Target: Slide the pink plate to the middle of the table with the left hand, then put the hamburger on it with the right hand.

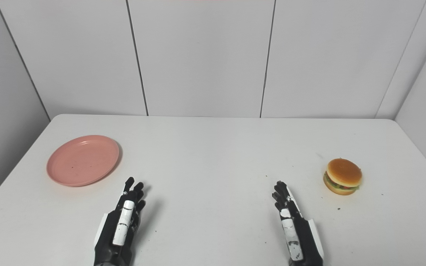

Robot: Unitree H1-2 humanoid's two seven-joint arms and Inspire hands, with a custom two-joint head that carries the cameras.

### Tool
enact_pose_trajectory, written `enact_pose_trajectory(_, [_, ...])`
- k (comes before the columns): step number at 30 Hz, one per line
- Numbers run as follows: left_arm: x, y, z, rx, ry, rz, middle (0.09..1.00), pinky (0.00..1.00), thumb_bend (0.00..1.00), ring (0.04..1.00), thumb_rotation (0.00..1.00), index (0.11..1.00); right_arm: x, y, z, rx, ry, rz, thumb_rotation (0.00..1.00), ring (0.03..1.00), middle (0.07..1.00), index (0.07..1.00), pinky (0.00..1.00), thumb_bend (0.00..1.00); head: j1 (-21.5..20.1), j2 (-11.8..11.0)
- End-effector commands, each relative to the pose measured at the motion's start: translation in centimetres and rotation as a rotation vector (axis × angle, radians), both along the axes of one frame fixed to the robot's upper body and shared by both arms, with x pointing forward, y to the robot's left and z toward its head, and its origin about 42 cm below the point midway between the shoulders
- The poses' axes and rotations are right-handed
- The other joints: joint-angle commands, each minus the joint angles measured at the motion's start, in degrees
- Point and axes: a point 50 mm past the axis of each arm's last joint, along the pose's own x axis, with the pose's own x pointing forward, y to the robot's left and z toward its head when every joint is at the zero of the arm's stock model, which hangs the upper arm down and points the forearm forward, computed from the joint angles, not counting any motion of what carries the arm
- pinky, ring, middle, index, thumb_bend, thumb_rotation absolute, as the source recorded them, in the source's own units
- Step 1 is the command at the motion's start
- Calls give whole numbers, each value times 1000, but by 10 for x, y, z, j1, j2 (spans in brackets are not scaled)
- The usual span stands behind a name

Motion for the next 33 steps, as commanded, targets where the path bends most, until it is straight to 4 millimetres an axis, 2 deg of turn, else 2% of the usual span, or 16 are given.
enact_pose_trajectory(1, [-14, 5, -5, 7, 31, -10, 965, 1000, 752, 997, 813, 986, -2, 3, 0, 3, 21, 15, 994, 943, 952, 944, 974, 867, 0, 0])
enact_pose_trajectory(33, [-12, 3, -7, 17, 49, -10, 959, 1000, 758, 986, 816, 981, -1, 4, -2, 6, 36, 22, 994, 943, 955, 944, 988, 873, 5, -4])
